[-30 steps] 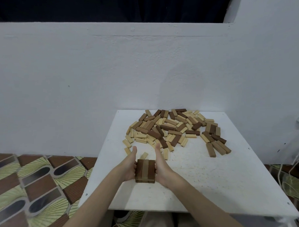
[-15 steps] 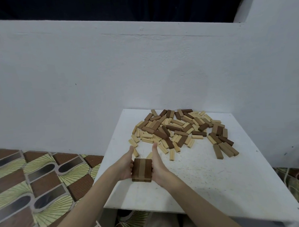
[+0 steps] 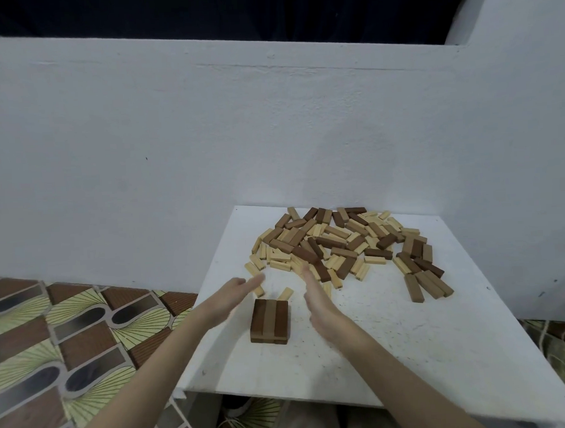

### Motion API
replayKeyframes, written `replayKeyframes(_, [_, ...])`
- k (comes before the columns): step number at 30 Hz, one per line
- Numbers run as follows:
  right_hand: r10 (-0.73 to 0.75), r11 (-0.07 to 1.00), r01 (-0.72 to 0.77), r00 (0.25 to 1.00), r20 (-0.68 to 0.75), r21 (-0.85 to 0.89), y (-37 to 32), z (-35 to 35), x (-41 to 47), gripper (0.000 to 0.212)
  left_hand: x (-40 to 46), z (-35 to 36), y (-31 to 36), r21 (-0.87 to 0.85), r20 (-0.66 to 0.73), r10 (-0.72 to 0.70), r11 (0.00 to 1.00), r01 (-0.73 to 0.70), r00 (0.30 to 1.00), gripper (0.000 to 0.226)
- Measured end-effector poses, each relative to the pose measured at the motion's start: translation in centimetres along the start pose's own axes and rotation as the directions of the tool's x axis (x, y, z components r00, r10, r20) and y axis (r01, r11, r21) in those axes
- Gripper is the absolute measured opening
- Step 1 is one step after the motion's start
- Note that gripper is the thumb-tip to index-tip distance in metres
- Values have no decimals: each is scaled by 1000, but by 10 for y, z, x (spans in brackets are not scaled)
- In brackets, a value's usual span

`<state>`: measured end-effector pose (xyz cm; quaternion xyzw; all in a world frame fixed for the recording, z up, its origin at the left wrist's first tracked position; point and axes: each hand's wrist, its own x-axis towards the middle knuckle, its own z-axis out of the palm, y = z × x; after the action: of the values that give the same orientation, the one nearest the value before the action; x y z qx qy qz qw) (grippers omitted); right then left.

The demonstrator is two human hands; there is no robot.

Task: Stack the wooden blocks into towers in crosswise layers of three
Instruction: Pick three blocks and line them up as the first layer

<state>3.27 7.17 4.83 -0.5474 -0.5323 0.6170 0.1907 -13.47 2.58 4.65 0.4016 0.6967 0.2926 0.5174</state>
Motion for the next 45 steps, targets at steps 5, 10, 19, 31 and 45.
replayKeyframes(5, [-207, 777, 217, 974, 86, -591, -3, -35, 10, 79, 7, -7, -1, 702, 111, 197, 679, -217, 974, 109])
replayKeyframes(10, [-186, 312, 312, 946, 264, -898, 9, -27, 15, 102, 16, 6, -6, 916, 132, 267, 336, -220, 955, 109])
replayKeyframes(19, [-227, 97, 321, 929, 293, -942, 22, -5, 21, 105, 18, 19, -9, 921, 154, 221, 320, -221, 963, 111])
replayKeyframes(31, [-252, 47, 321, 920, 300, -946, 26, 2, 30, 96, 24, 25, -11, 928, 141, 225, 309, -208, 964, 116])
replayKeyframes(45, [-257, 108, 350, 914, 314, -931, 21, 2, 27, 95, 21, 20, -13, 897, 148, 241, 377, -233, 959, 123])
